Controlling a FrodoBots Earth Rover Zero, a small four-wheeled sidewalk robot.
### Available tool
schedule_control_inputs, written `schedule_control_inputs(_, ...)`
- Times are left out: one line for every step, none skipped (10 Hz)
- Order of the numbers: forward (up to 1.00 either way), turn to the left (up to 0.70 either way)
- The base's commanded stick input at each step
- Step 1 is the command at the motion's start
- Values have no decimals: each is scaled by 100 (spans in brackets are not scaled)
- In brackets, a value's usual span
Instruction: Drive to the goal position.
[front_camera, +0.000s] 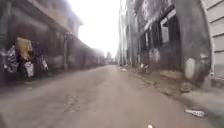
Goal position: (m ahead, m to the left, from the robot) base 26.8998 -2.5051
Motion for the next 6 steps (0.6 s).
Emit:
schedule_control_inputs(100, 0)
schedule_control_inputs(100, 0)
schedule_control_inputs(100, 0)
schedule_control_inputs(100, 0)
schedule_control_inputs(100, 0)
schedule_control_inputs(100, 0)
